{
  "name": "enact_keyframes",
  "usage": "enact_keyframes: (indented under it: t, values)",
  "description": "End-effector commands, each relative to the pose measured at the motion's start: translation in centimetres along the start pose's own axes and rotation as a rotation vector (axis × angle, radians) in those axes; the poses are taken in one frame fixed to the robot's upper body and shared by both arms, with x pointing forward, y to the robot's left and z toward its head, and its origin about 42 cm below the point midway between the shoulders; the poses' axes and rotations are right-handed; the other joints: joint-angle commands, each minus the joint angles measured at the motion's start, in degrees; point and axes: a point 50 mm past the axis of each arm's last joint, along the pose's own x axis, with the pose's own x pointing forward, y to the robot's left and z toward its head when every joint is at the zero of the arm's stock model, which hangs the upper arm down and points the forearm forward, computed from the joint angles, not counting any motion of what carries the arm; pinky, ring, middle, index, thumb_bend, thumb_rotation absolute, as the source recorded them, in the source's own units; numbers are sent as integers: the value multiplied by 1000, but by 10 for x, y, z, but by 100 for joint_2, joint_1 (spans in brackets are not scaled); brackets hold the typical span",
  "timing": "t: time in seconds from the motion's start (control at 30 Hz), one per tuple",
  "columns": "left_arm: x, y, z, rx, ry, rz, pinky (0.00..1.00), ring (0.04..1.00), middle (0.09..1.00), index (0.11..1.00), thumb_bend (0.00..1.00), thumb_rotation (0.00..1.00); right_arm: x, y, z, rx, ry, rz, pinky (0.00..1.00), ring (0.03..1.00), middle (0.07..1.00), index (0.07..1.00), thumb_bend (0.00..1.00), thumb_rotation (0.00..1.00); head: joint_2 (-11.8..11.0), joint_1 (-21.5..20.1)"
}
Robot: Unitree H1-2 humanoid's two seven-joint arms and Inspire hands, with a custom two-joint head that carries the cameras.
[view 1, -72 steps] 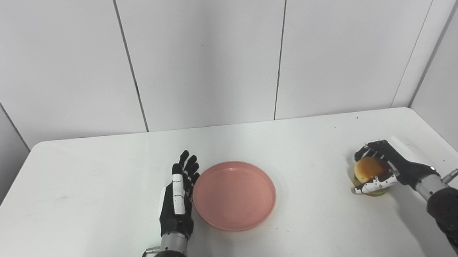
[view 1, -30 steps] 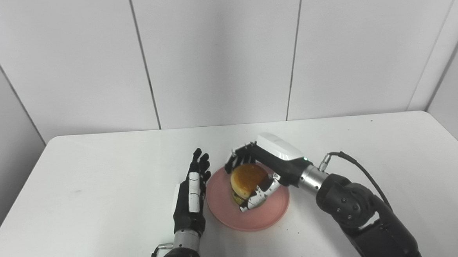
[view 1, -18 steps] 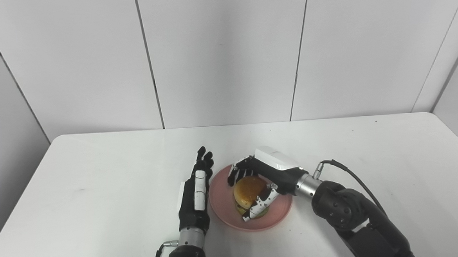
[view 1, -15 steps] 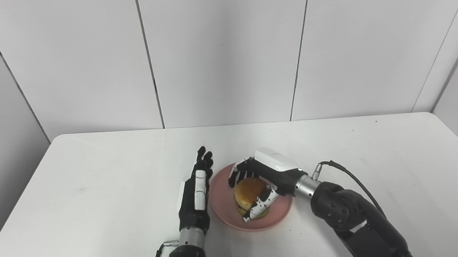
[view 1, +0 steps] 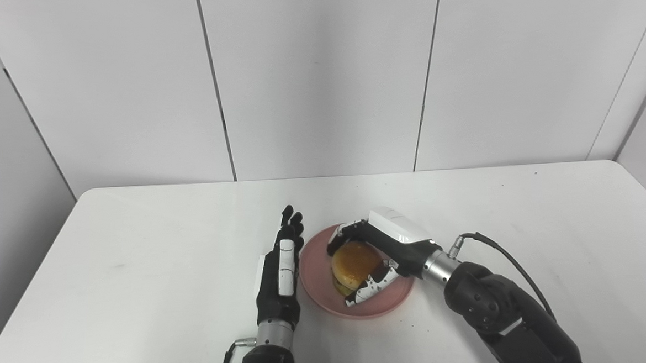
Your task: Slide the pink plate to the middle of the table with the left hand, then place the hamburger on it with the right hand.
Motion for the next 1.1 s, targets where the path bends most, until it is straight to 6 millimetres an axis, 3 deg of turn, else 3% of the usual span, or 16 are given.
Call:
enact_keyframes:
  t: [0.0,0.07,0.17,0.3,0.43,0.67,0.87,1.07]
  values:
    - [-17,-8,-23,-26,55,17,990,978,964,954,773,1000,2,-19,13,18,-37,-58,827,937,957,930,656,481,5,9]
    - [-17,-8,-23,-31,58,14,985,973,961,953,771,1000,-1,-19,14,36,-33,-61,858,957,979,948,658,489,2,4]
    - [-16,-7,-23,-23,62,13,992,977,964,957,781,1000,-7,-20,17,82,-16,-67,853,993,998,960,684,401,2,4]
    - [-16,-7,-23,-18,64,20,996,981,959,948,790,1000,-18,-17,20,182,-15,-136,831,1000,1000,994,670,405,-6,8]
    - [-14,-6,-23,-19,65,32,988,973,955,945,793,1000,-29,-8,12,303,-36,-266,928,1000,1000,1000,700,512,-3,-17]
    - [-14,-4,-22,-39,66,43,1000,988,968,964,802,1000,-42,9,5,477,-3,-549,986,1000,1000,1000,694,738,-5,-66]
    - [-13,0,-22,-18,62,35,1000,998,977,974,802,1000,-47,26,-13,657,8,-643,1000,1000,1000,1000,638,775,14,-85]
    - [-12,0,-22,-38,62,52,1000,1000,981,978,796,1000,-53,32,-12,752,29,-660,1000,1000,1000,1000,599,781,-17,-143]
